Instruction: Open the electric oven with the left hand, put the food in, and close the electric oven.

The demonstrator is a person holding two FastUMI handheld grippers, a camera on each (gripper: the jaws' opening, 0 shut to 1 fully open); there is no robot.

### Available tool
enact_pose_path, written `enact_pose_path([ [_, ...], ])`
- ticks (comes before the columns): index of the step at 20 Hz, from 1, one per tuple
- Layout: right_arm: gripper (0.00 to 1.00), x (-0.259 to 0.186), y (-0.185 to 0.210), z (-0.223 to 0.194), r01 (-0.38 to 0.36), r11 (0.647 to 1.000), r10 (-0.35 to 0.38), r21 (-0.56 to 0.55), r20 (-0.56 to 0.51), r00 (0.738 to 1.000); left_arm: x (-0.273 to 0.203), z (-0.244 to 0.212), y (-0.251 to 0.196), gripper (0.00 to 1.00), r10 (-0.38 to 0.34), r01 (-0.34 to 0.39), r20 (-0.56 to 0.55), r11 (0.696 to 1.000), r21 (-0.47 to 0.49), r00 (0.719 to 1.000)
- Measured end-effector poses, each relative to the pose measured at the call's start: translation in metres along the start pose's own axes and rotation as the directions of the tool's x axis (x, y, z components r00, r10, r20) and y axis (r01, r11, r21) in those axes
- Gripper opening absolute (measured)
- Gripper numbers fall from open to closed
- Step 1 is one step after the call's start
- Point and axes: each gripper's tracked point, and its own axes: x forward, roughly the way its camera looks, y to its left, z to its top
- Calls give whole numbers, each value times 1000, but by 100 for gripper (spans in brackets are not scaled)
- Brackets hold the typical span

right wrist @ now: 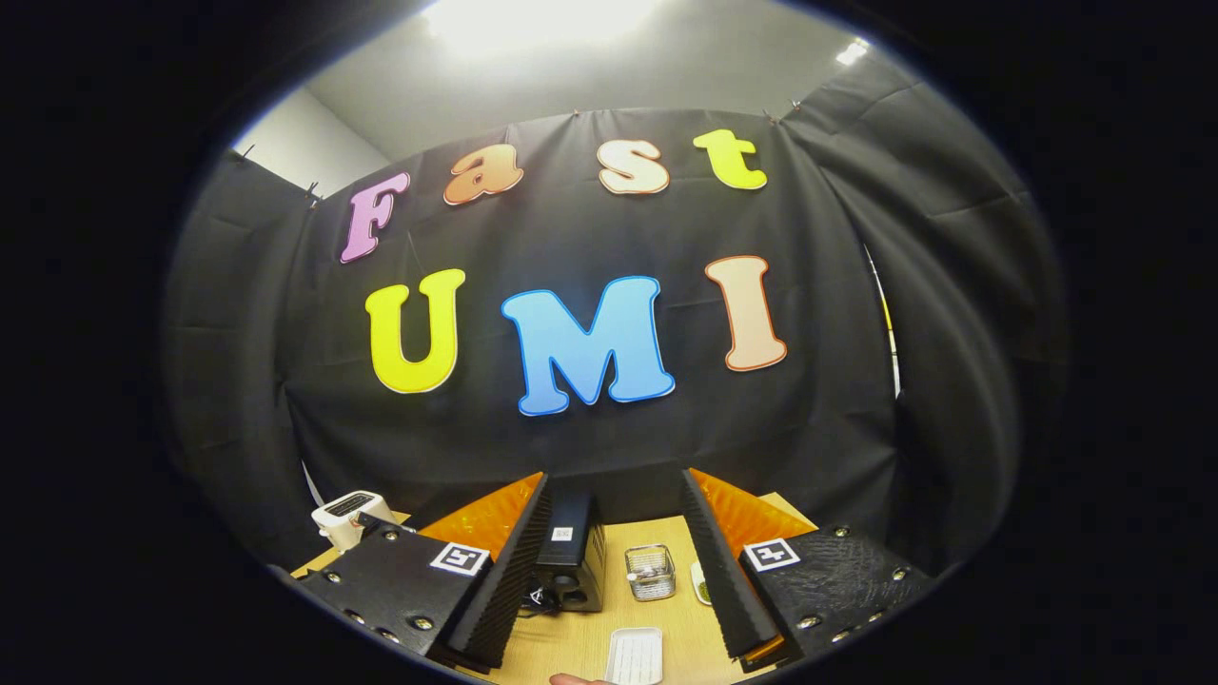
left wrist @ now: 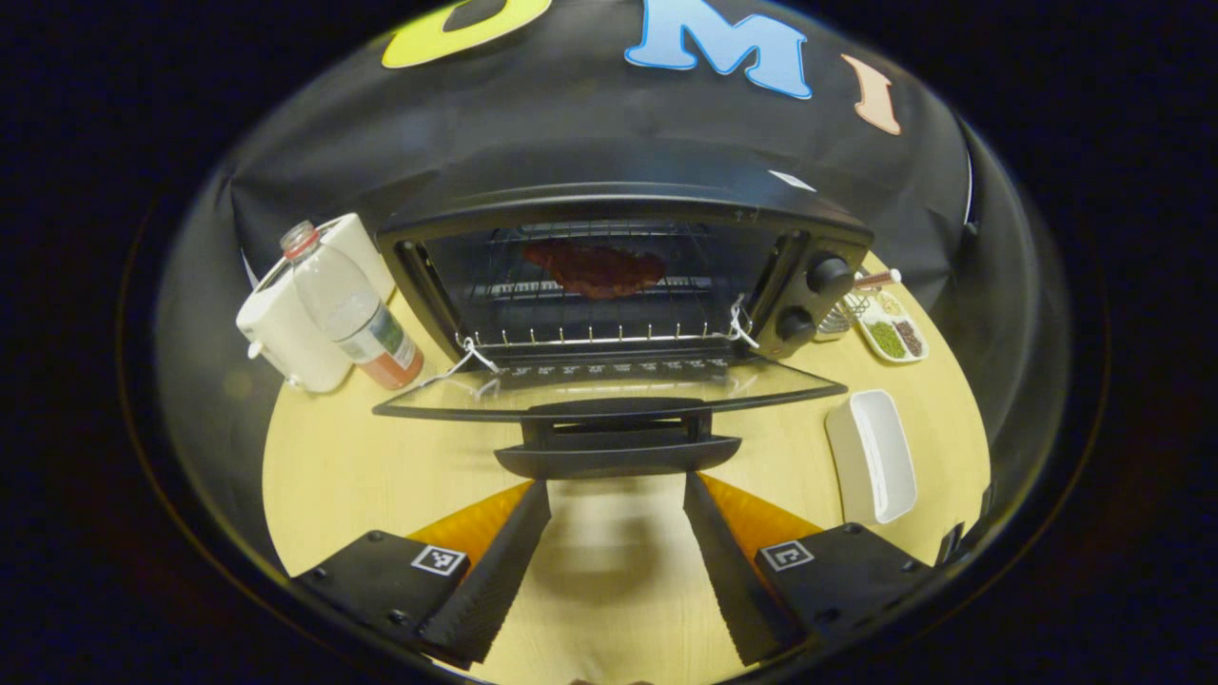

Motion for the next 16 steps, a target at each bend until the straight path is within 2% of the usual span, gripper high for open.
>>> enact_pose_path([
  [1,82,1,-3,0,4,1000,-4,4,1,1000,0,5,0,99,5,-5,10,1000,5,1000],
  [3,82,1,-7,-1,5,1000,-5,8,-2,1000,-5,13,2,94,14,-14,28,1000,12,1000],
  [5,82,0,-13,-2,8,1000,-8,5,-2,1000,-6,19,2,99,20,-21,36,1000,8,999],
  [6,82,-1,-16,-1,11,1000,-11,5,-1,1000,-5,22,2,96,24,-24,40,1000,3,999],
  [8,82,-1,-22,-2,16,1000,-16,1,1,1000,-6,26,3,99,29,-29,48,1000,3,998],
  [10,82,0,-25,-2,16,1000,-16,0,-2,1000,-6,31,3,94,33,-33,62,999,8,998],
  [14,82,3,-31,-6,2,1000,-2,1,-15,1000,-15,51,0,96,43,-42,133,999,-16,990],
  [15,77,4,-32,-6,-3,1000,3,-3,-19,1000,-26,60,-1,99,42,-37,175,999,-31,984],
  [16,77,5,-33,-7,-11,1000,11,-5,-25,1000,-38,69,-3,96,41,-32,220,999,-43,975],
])
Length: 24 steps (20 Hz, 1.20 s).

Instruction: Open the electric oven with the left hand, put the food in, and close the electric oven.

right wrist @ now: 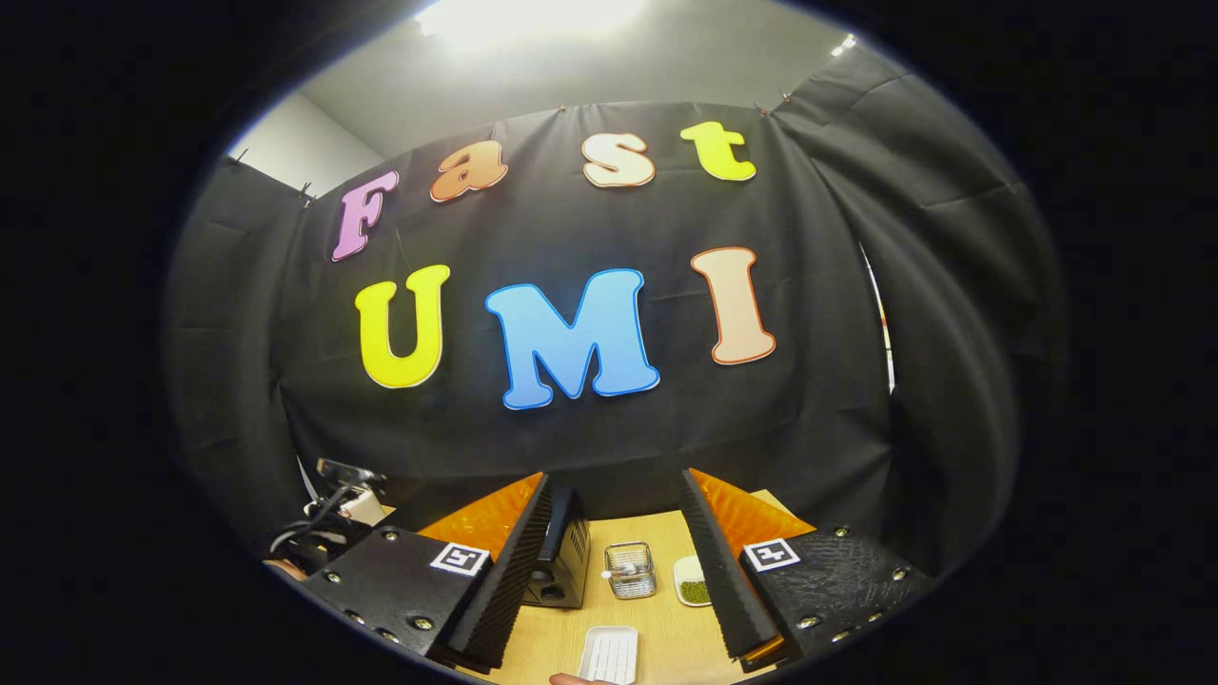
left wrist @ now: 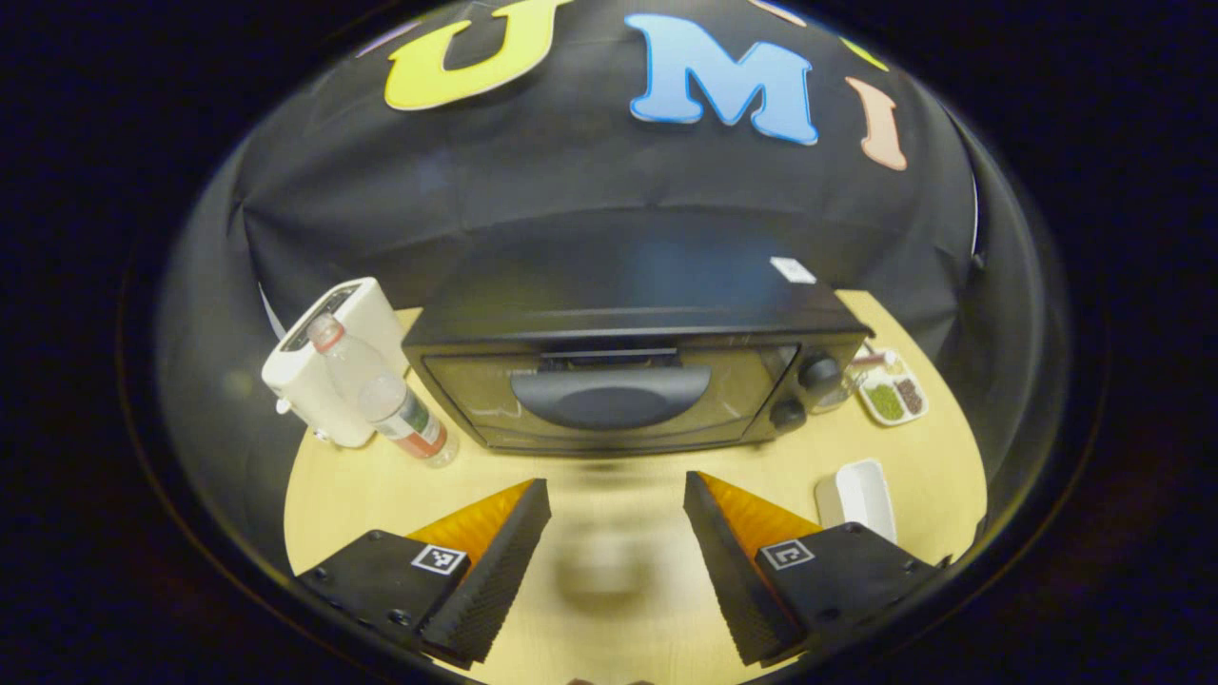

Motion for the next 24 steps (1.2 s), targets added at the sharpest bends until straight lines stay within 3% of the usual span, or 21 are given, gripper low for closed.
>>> enact_pose_path([
  [2,82,2,2,2,-23,1000,23,2,-4,1000,-32,30,-3,99,5,-3,129,1000,-18,992],
  [3,82,2,4,5,-33,999,33,3,-3,999,-54,50,-6,96,11,-5,202,1000,-29,979],
  [4,82,2,6,9,-45,999,45,5,2,999,-80,69,-10,99,14,-3,274,999,-40,962],
  [7,82,-2,14,23,-65,998,65,-1,21,998,-161,107,-21,93,17,13,452,998,-63,892],
  [8,77,-6,17,28,-69,998,69,-2,27,997,-183,110,-22,96,26,5,473,998,-65,881],
  [13,82,-40,40,62,-56,998,58,-24,82,995,-263,141,-31,98,-17,35,596,999,-20,803],
  [18,82,-72,69,71,-46,998,49,-41,91,995,-300,147,-17,99,-47,56,642,998,7,766],
  [24,82,-92,88,69,-21,998,26,-51,92,995,-314,136,5,99,-78,82,640,996,24,764],
])
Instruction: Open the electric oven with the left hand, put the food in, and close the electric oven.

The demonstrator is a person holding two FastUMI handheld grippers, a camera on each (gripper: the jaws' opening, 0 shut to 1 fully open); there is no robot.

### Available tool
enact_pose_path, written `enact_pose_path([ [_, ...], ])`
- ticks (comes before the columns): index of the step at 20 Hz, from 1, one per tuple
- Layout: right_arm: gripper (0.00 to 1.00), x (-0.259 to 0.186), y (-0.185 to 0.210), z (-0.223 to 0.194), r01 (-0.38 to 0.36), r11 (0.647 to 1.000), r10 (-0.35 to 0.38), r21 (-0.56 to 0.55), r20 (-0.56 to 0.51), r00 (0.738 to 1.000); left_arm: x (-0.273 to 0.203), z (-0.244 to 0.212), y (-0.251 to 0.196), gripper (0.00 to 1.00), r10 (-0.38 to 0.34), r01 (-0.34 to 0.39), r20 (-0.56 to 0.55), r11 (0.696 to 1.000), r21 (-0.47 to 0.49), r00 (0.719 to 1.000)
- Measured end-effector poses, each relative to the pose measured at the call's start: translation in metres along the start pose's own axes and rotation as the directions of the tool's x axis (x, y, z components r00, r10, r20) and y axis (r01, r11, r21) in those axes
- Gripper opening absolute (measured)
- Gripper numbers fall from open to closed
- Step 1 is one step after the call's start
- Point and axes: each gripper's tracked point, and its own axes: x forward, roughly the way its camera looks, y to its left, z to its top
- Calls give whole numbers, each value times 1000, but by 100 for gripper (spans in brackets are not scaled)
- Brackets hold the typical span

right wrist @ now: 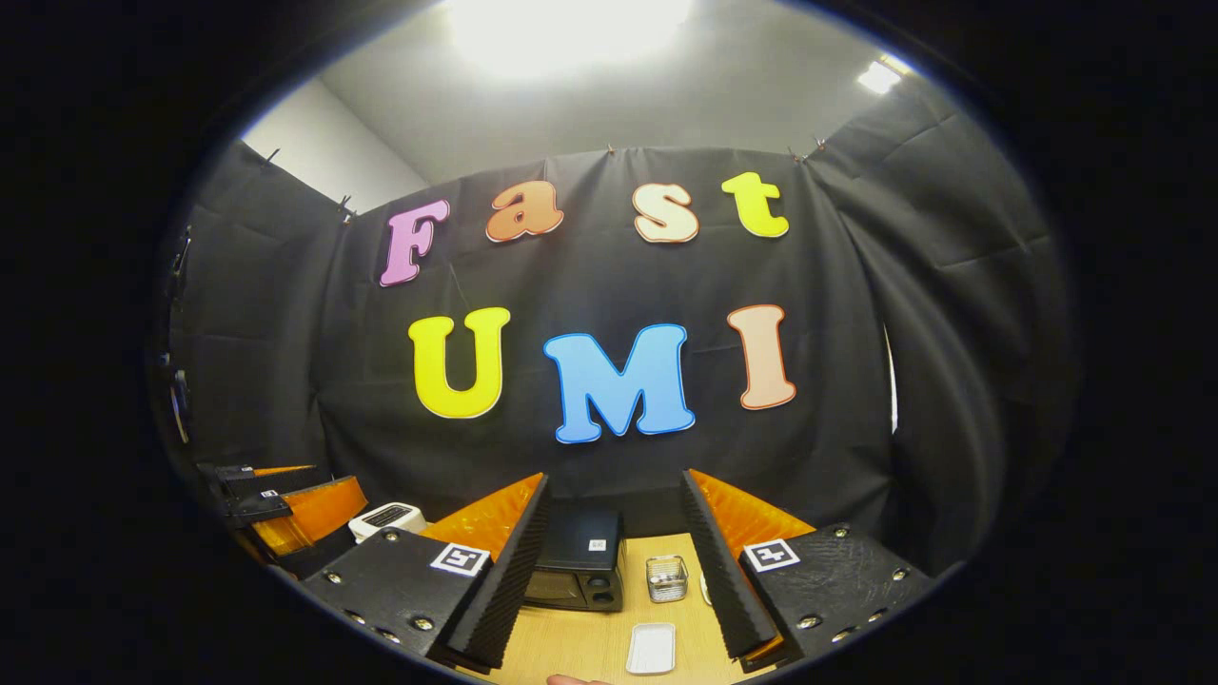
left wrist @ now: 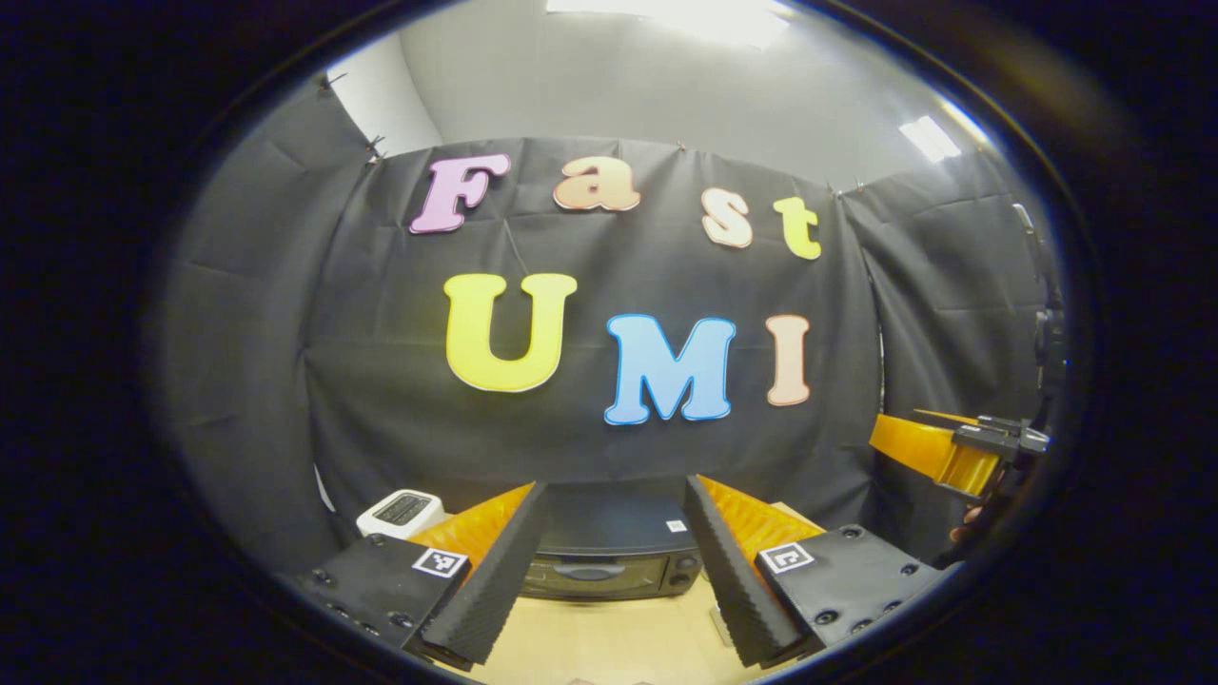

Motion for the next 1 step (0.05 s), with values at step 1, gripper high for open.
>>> enact_pose_path([
  [1,82,-2,3,1,6,1000,-6,-4,1,1000,-2,-1,3,99,-5,5,-2,1000,-3,1000],
])
